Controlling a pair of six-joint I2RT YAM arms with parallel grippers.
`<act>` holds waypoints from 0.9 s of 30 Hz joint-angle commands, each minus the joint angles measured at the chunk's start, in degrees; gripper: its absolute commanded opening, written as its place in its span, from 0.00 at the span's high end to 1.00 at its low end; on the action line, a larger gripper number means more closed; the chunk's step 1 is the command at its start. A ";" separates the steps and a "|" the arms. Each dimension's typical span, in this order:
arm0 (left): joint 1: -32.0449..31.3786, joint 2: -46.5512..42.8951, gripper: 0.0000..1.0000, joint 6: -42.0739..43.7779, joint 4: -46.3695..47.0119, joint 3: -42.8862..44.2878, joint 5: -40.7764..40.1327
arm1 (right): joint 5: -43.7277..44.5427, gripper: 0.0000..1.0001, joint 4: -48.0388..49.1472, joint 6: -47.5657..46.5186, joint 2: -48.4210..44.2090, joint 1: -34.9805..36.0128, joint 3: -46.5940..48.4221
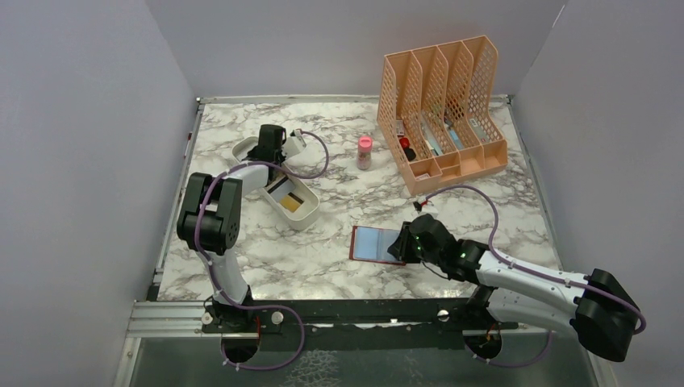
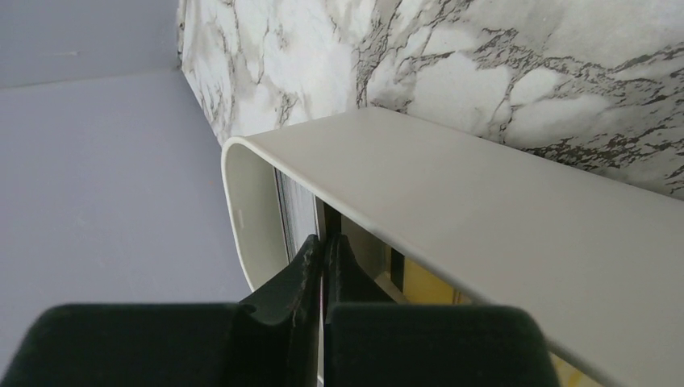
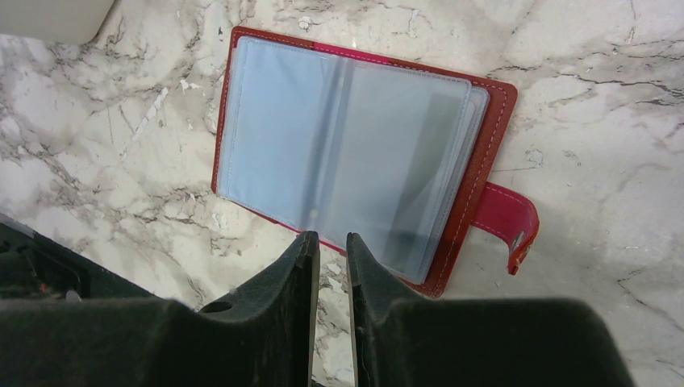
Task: Put the credit cards into the card holder
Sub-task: Pick up the credit card from the storage box.
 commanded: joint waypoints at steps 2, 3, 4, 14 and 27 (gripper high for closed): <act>0.15 -3.01 1.00 -3.30 -5.80 4.68 0.02 | 0.58 0.76 1.45 -0.56 -0.52 0.13 -0.35; 0.06 -3.86 1.00 -5.18 -8.40 5.12 0.88 | 0.55 0.76 1.54 -0.62 -0.52 0.13 -0.36; -0.06 -4.83 1.00 -7.01 -10.48 5.16 1.47 | 0.43 0.76 1.64 -0.56 -0.45 0.12 -0.46; -2.21 -12.84 1.00 -15.06 -16.97 3.18 3.34 | -1.25 0.76 3.06 -0.54 1.23 0.13 -0.15; -4.36 -27.21 1.00 -43.16 -19.99 5.89 20.75 | -0.21 0.76 -1.29 1.70 -2.38 0.13 -0.33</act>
